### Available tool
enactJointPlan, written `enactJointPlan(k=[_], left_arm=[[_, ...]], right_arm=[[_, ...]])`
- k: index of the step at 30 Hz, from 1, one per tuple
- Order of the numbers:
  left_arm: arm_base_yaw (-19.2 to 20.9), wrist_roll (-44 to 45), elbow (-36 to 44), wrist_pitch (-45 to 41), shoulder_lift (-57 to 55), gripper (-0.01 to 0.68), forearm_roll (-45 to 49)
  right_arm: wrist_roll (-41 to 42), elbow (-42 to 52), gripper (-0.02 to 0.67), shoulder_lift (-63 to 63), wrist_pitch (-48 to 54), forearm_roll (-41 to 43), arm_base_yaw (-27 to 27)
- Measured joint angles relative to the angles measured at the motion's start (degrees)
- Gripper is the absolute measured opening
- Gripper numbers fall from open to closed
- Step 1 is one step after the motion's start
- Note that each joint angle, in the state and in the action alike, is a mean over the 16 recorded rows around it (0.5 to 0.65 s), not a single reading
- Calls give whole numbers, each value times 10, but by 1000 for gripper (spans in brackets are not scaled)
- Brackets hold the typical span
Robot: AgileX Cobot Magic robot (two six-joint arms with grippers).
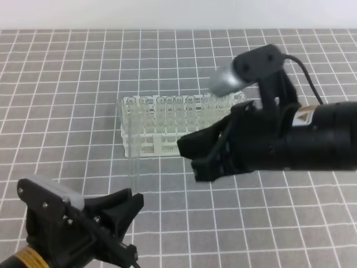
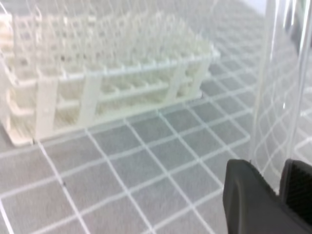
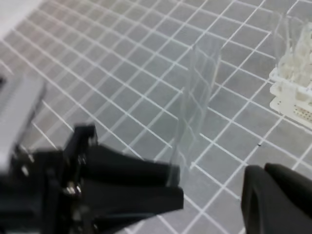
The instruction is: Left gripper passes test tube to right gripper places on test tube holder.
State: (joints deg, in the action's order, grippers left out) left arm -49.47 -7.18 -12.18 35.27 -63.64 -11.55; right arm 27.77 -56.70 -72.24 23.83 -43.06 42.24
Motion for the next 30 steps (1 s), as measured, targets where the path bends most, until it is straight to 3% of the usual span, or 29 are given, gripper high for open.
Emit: enactJointPlan(k=[7,16,23,30], left_arm=[[0,-9,8,39,0,0,14],[0,0,11,66,0,1,40],[0,13,23,113,-8,3,70],[0,19,52,229,-49,5,102]], right_arm=[[-31,60,-1,8,-169,83,68],[-56,159,6,26,-430,116,152],[-134,177,27,27,-510,179,178],[-216,177,44,17,-546,255,183]])
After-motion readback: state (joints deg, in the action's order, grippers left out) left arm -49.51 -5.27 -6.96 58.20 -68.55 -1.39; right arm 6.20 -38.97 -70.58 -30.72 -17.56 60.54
